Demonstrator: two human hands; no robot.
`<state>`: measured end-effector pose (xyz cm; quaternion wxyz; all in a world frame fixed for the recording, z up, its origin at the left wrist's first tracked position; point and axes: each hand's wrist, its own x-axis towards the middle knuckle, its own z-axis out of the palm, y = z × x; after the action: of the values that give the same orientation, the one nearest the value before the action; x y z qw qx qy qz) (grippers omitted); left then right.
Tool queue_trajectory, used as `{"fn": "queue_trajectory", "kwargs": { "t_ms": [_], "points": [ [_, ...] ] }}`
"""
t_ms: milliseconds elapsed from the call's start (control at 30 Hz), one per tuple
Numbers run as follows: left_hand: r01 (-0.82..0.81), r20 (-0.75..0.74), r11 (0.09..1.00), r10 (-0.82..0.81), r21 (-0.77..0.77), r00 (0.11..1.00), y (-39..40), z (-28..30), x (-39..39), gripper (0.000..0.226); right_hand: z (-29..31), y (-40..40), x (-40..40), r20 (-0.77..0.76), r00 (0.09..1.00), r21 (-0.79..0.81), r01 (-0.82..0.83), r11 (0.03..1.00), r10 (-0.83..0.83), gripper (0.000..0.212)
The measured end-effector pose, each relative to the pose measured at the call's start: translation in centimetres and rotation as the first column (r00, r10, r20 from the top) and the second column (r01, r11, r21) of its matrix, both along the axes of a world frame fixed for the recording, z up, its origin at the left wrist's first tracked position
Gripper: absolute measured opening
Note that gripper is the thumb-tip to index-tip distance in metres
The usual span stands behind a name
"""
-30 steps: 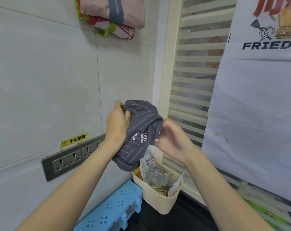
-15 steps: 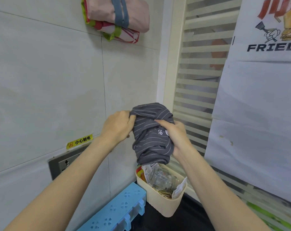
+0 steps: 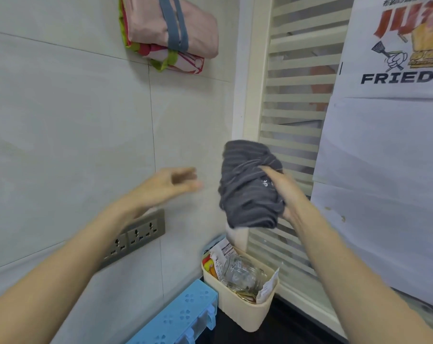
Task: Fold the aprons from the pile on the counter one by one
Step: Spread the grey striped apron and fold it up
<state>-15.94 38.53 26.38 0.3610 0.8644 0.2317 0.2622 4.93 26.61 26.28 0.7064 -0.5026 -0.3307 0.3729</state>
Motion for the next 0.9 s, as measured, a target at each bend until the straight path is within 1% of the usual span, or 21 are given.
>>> {"fn": "queue_trajectory", "kwargs": {
  "t_ms": [33,67,100,133,167,200,233,300,367,400,433,467,500,533,600,667,733,767,800,833,900],
  "points": [
    [-0.028,0.090,0.993,0.038,-0.114,0.995,0.3,0.6,-0.1,0.097,0.5,-0.3,0.2,0.179,0.982,-0.081,-0.045,0.996,0.059,0.012],
    [-0.033,0.117,0.988,0.051,-0.151,0.992,0.2,1.1,0.3,0.108,1.0,-0.3,0.1,0.368,0.919,-0.186,-0.076,0.980,0.141,0.014],
    [-0.018,0.099,0.989,0.033,-0.145,0.995,0.1,1.5,0.7,0.114,1.5,-0.1,-0.3,0.521,0.822,-0.289,-0.084,0.954,0.230,0.017],
    [0.017,0.065,0.990,-0.008,-0.138,0.998,-0.2,1.7,1.2,0.113,1.9,0.2,-0.9,0.612,0.729,-0.356,-0.091,0.930,0.306,0.019],
    [0.039,0.013,0.990,-0.037,-0.133,0.999,-0.5,1.9,1.7,0.103,2.3,0.4,-1.4,0.654,0.668,-0.385,-0.109,0.916,0.355,0.019],
    [0.044,-0.030,0.991,-0.048,-0.126,0.998,-0.6,1.9,1.9,0.087,2.4,0.6,-1.8,0.670,0.639,-0.391,-0.132,0.911,0.379,0.020],
    [0.053,-0.041,0.992,-0.058,-0.116,0.997,-0.6,1.7,1.9,0.071,2.5,0.7,-1.9,0.664,0.636,-0.386,-0.158,0.909,0.393,0.023],
    [0.065,0.041,0.983,-0.059,-0.173,0.997,-0.2,1.4,1.5,0.049,2.7,0.6,-1.3,0.592,0.688,-0.362,-0.237,0.902,0.419,0.027],
    [0.058,0.139,0.964,-0.022,-0.258,0.990,0.5,1.0,0.5,0.041,2.9,0.5,-0.7,0.581,0.684,-0.374,-0.257,0.891,0.441,0.021],
    [0.059,0.150,0.959,-0.018,-0.278,0.989,0.9,0.8,0.1,0.044,3.0,0.6,-0.6,0.611,0.668,-0.382,-0.221,0.897,0.425,0.015],
    [0.056,0.138,0.958,-0.017,-0.280,0.990,1.1,0.7,-0.3,0.053,3.3,0.9,-0.6,0.637,0.660,-0.382,-0.178,0.907,0.398,0.015],
    [0.055,0.123,0.962,-0.023,-0.267,0.992,1.1,0.7,-0.7,0.069,3.6,1.1,-0.7,0.653,0.657,-0.378,-0.147,0.914,0.376,0.020],
    [0.071,0.131,0.964,-0.038,-0.257,0.991,1.2,0.7,-1.0,0.084,3.9,1.3,-0.9,0.654,0.660,-0.373,-0.145,0.916,0.370,0.022],
    [0.111,0.164,0.957,-0.068,-0.267,0.984,1.1,0.8,-1.4,0.091,4.2,1.3,-1.1,0.639,0.670,-0.361,-0.172,0.916,0.378,0.021],
    [0.205,0.253,0.926,-0.126,-0.317,0.959,0.8,1.1,-2.2,0.089,4.8,1.1,-1.1,0.556,0.708,-0.323,-0.298,0.898,0.435,0.013],
    [0.254,0.277,0.897,-0.156,-0.363,0.948,0.4,1.4,-3.2,0.091,5.3,0.8,-1.1,0.470,0.745,-0.260,-0.396,0.881,0.473,0.015],
    [0.287,0.247,0.865,-0.197,-0.412,0.949,0.1,1.3,-3.7,0.090,5.4,1.2,-1.6,0.463,0.772,-0.224,-0.373,0.901,0.435,0.014],
    [0.299,0.222,0.852,-0.221,-0.430,0.950,-0.2,1.2,-3.7,0.086,5.3,1.6,-2.1,0.489,0.772,-0.242,-0.327,0.914,0.406,0.015],
    [0.309,0.206,0.844,-0.239,-0.440,0.949,-0.6,1.1,-3.7,0.083,5.1,2.0,-2.9,0.539,0.749,-0.284,-0.269,0.920,0.385,0.014],
    [0.310,0.207,0.841,-0.240,-0.443,0.948,-1.0,1.1,-3.6,0.080,4.9,2.5,-3.7,0.598,0.703,-0.343,-0.210,0.916,0.385,0.014],
    [0.294,0.260,0.846,-0.192,-0.445,0.946,-1.3,1.3,-3.6,0.083,5.0,2.9,-4.7,0.688,0.602,-0.436,-0.103,0.894,0.405,0.014]
  ]
}}
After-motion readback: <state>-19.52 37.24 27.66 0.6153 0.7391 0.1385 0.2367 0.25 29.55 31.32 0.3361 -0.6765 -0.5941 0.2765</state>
